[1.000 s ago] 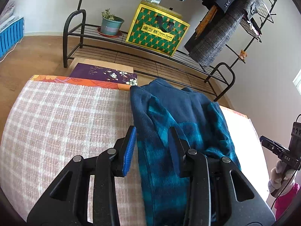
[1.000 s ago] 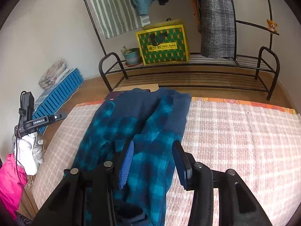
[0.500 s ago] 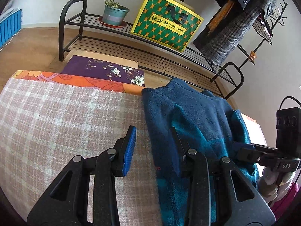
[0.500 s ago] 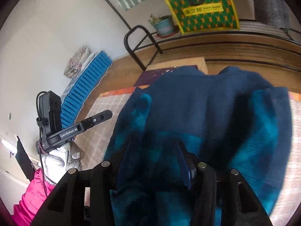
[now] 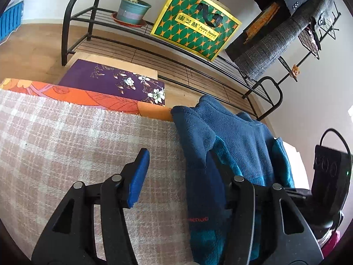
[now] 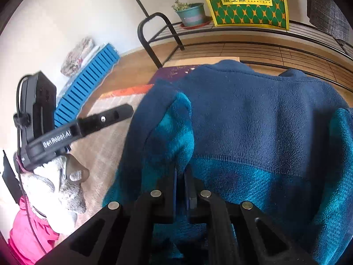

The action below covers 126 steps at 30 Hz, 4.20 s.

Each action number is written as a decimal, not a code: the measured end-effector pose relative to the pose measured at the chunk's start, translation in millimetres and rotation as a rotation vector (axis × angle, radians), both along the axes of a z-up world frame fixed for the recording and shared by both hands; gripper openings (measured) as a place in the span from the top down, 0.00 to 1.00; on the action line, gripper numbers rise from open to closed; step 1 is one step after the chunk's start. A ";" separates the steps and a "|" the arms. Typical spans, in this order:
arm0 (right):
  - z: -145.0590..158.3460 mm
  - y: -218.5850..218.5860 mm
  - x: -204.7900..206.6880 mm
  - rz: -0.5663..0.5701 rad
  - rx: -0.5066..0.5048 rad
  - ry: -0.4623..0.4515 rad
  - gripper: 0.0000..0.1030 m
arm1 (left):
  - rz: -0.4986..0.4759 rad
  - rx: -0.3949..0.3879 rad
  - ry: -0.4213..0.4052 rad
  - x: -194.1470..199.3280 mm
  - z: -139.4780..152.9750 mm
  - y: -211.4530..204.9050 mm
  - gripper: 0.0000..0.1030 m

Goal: Fold large clothes

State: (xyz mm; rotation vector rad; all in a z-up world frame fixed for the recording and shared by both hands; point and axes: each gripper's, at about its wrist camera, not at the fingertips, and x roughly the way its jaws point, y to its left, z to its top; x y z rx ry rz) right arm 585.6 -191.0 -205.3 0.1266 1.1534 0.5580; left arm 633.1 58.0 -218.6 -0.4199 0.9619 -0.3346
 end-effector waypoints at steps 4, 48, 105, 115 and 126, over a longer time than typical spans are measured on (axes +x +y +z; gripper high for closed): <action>4.9 -10.9 6.0 -0.009 0.017 0.054 0.81 | -0.003 0.062 0.030 18.9 -9.5 -15.4 0.48; 153.3 -165.7 -87.9 -0.189 -0.052 -0.367 0.96 | -0.136 0.193 -0.298 -121.3 136.9 -60.1 0.96; 28.1 -210.8 -371.1 -0.374 0.284 0.107 0.99 | -0.032 -0.100 0.188 -362.3 23.7 -7.2 0.92; 41.8 -204.2 -378.3 -0.372 0.173 0.073 0.74 | -0.055 0.070 0.091 -386.9 55.4 -14.3 0.85; 121.4 -183.1 -355.2 -0.311 -0.079 -0.354 0.71 | -0.018 0.151 -0.134 -351.3 127.7 -38.9 0.85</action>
